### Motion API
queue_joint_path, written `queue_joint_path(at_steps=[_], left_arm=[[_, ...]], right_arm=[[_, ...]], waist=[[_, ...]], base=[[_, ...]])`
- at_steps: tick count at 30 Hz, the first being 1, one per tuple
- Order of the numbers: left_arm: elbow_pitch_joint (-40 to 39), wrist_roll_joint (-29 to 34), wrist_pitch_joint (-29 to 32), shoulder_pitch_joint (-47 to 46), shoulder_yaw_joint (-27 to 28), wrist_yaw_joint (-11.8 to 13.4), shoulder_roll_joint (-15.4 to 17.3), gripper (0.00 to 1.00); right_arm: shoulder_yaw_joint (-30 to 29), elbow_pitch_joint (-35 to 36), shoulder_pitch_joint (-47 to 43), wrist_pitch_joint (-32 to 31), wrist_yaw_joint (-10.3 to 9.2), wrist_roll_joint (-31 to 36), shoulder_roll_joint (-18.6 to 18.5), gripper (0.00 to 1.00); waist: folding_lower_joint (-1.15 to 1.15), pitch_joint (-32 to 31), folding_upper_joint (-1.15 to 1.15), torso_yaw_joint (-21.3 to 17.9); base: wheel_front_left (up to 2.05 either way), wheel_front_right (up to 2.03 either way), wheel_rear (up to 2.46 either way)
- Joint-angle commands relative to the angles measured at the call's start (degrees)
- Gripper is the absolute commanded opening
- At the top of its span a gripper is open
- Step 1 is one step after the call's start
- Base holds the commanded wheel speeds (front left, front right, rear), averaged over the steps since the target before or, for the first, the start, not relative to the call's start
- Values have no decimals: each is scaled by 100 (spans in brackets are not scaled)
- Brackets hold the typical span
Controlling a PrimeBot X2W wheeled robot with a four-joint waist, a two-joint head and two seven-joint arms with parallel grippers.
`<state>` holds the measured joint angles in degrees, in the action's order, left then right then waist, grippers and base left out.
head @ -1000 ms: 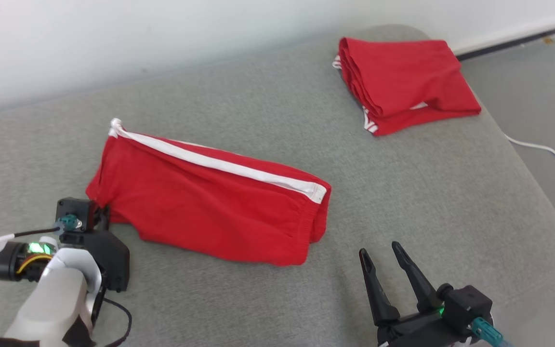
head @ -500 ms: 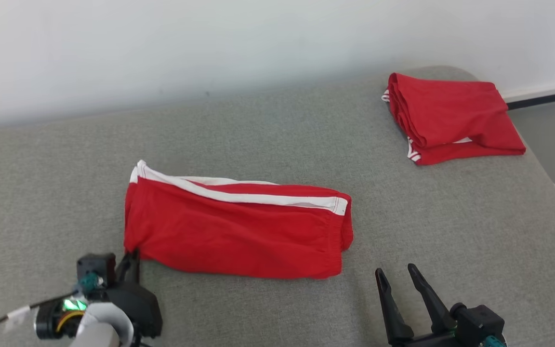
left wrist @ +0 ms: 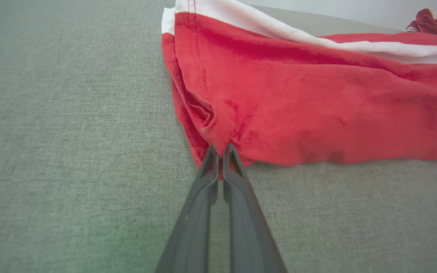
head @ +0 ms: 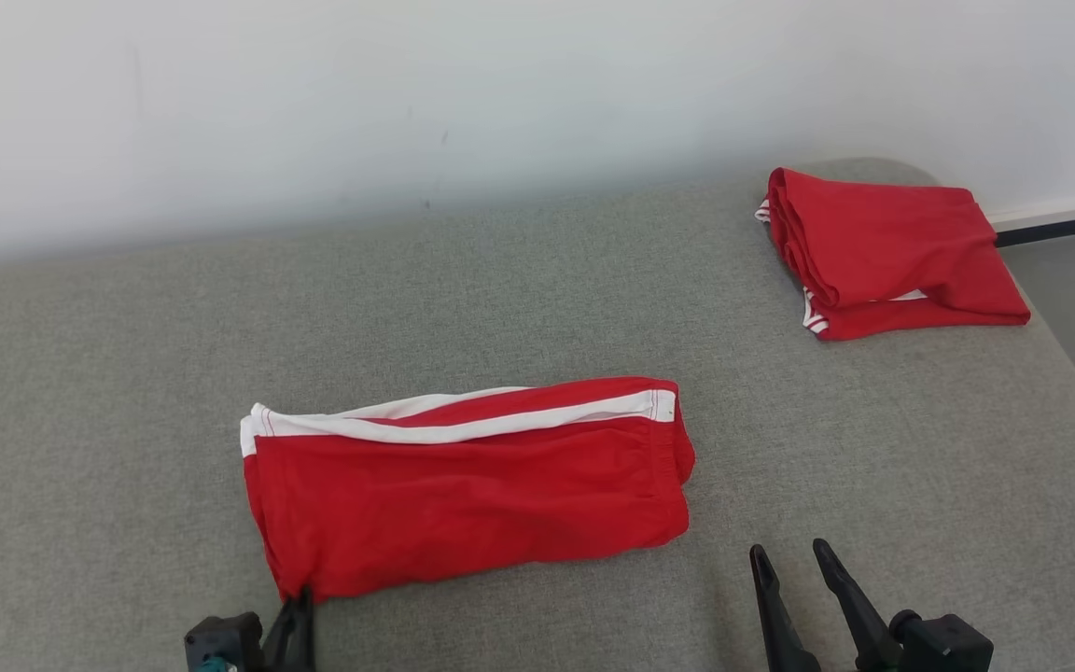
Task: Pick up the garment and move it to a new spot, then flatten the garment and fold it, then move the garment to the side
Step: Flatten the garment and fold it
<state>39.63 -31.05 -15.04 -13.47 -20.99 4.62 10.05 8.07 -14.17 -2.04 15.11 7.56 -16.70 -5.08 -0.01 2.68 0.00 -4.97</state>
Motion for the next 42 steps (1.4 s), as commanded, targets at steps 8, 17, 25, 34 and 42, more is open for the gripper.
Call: queue_joint_path(at_steps=[8,17,25,34,42], left_arm=[[-1501,914,-17,509,955,305,-24,100],[-2890,2032,-17,1299,2071,79,-363,100],[-3165,2587,-18,1823,2689,37,-616,100],[-2926,2741,-18,1799,2796,-209,-689,100],[-2890,2741,-18,1510,2623,-265,-713,100]], right_arm=[[-61,-14,83,2,-10,85,-21,100],[-318,21,172,2,-10,129,-24,100],[-516,-69,151,2,-10,204,90,100],[-359,-413,405,2,-11,386,122,100],[-12,-1639,1715,2,-11,560,-115,100]], waist=[[1,-100,0,1],[1,-55,0,170],[1,14,0,290],[1,19,0,404],[1,260,0,684]], base=[[0,0,0],[0,0,0],[0,0,0],[0,0,0],[0,0,0]])
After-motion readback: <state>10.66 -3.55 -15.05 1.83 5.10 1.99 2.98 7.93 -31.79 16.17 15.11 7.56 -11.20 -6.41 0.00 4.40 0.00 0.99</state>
